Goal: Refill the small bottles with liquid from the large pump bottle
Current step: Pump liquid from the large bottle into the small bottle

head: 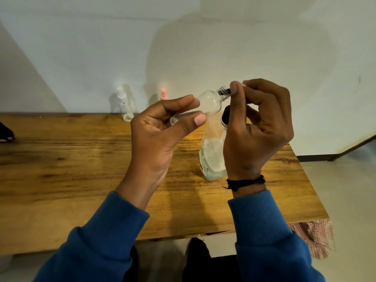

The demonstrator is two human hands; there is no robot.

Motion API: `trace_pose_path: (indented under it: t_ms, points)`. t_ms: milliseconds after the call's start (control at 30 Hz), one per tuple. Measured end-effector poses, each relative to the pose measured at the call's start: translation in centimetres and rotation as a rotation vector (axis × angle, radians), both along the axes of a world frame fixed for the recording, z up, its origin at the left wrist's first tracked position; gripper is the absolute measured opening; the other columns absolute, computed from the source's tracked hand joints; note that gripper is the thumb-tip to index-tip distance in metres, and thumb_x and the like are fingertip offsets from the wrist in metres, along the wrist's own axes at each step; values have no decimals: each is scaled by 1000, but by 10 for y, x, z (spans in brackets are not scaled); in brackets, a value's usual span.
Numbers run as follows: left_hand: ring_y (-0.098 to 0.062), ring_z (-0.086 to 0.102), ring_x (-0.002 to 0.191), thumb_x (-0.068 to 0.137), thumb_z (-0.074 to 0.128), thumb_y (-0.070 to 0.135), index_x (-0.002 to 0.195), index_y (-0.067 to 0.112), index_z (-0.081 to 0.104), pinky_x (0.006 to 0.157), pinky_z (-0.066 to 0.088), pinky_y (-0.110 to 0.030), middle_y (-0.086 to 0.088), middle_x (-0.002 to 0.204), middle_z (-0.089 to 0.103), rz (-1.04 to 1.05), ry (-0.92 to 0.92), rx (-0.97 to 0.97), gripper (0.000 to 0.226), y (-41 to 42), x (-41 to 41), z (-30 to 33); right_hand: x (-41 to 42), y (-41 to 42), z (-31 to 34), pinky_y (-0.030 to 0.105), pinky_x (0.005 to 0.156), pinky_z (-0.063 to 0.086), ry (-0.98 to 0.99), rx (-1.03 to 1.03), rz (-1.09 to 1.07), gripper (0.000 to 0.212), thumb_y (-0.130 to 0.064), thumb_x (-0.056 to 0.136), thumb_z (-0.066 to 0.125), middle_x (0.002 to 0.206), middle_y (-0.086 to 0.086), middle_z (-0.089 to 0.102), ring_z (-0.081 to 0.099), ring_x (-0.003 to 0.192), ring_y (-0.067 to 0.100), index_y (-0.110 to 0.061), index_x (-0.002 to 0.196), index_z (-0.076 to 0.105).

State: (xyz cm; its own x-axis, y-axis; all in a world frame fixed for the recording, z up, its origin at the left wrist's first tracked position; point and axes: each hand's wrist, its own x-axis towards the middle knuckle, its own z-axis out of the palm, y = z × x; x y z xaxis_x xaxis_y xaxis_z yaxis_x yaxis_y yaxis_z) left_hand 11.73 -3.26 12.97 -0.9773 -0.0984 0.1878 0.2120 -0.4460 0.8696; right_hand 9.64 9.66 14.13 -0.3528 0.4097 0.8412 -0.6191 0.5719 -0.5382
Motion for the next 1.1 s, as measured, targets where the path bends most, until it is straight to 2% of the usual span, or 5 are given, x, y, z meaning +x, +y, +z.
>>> trace_pose_path:
  t_ms: [167, 500, 700, 900, 1100]
  points:
    - [-35, 71, 103, 74, 77, 6, 109, 6, 69, 66, 58, -29, -14, 111, 74, -18, -40, 24, 36, 7, 0, 6, 3, -1, 1, 40, 53, 54, -124, -103, 112, 5, -9, 95, 61, 88, 3, 67, 68, 75, 22, -4, 93, 62]
    - [-37, 69, 106, 76, 73, 6, 116, 3, 67, 78, 57, -29, -13, 115, 69, -71, -53, 137, 40, -3, -8, 10, -3, -22, -5, 46, 55, 52, -110, -189, 26, 11, -11, 96, 58, 88, 12, 63, 64, 76, 32, -21, 93, 55]
    - [-38, 70, 104, 80, 66, 1, 129, 1, 58, 80, 58, -29, -18, 117, 67, -189, -83, 216, 50, -9, -9, 5, -8, -6, -1, 42, 66, 56, -17, -102, -17, 9, -1, 88, 68, 97, 14, 62, 64, 86, 21, 2, 80, 70]
    - [-39, 73, 90, 74, 72, 3, 106, 4, 61, 67, 59, -23, -24, 113, 71, -101, -137, 284, 34, -13, -10, 4, -9, 1, 0, 39, 59, 56, 50, -45, -31, 12, -2, 84, 75, 81, 14, 64, 64, 74, 24, 3, 74, 71]
    - [-38, 72, 95, 83, 66, 8, 111, 5, 64, 70, 59, -23, -24, 116, 69, -154, -130, 360, 29, -13, -9, 3, -11, 4, 2, 28, 59, 55, 58, -9, -26, 9, -3, 83, 75, 80, 14, 66, 65, 70, 19, 3, 76, 73]
